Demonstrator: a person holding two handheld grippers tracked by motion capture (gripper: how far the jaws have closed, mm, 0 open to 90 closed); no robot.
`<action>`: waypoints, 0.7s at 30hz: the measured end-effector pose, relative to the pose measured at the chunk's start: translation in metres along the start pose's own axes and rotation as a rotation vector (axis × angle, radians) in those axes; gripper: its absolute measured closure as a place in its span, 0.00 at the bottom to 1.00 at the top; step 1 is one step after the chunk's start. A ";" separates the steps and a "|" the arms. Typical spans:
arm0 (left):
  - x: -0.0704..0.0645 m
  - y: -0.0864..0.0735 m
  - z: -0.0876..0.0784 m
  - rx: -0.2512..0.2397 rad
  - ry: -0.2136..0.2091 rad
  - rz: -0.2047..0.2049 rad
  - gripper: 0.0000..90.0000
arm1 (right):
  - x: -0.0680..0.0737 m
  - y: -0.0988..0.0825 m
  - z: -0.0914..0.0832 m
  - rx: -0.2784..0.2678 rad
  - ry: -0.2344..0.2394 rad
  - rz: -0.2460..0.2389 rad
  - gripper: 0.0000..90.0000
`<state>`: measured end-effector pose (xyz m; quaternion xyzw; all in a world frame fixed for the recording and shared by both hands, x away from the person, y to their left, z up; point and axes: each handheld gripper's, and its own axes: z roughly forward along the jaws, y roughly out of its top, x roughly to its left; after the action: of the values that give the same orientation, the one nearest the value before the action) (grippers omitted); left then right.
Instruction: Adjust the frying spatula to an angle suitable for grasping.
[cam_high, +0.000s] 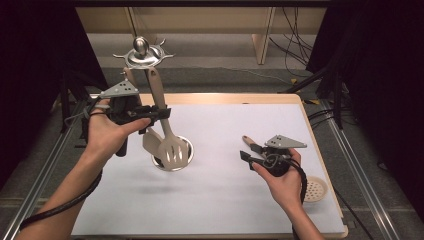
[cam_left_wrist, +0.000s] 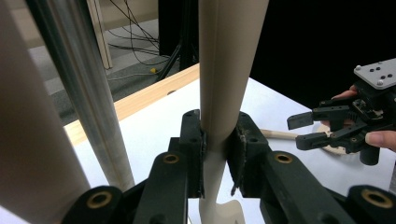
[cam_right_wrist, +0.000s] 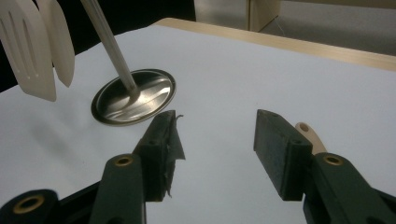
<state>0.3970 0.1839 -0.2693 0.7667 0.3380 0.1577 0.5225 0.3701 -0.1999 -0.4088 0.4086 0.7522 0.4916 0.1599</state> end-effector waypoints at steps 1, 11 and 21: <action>0.000 0.000 0.000 0.000 0.005 -0.001 0.84 | -0.001 0.000 0.000 -0.003 -0.003 -0.017 0.55; 0.001 -0.003 0.002 -0.019 0.014 -0.015 0.84 | -0.002 0.000 0.000 0.007 -0.009 -0.027 0.54; 0.001 -0.018 -0.016 -0.079 0.043 0.046 0.67 | -0.002 0.000 0.000 0.002 -0.004 -0.016 0.54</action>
<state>0.3824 0.1998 -0.2793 0.7496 0.3250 0.1994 0.5410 0.3711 -0.2009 -0.4094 0.4037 0.7557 0.4887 0.1649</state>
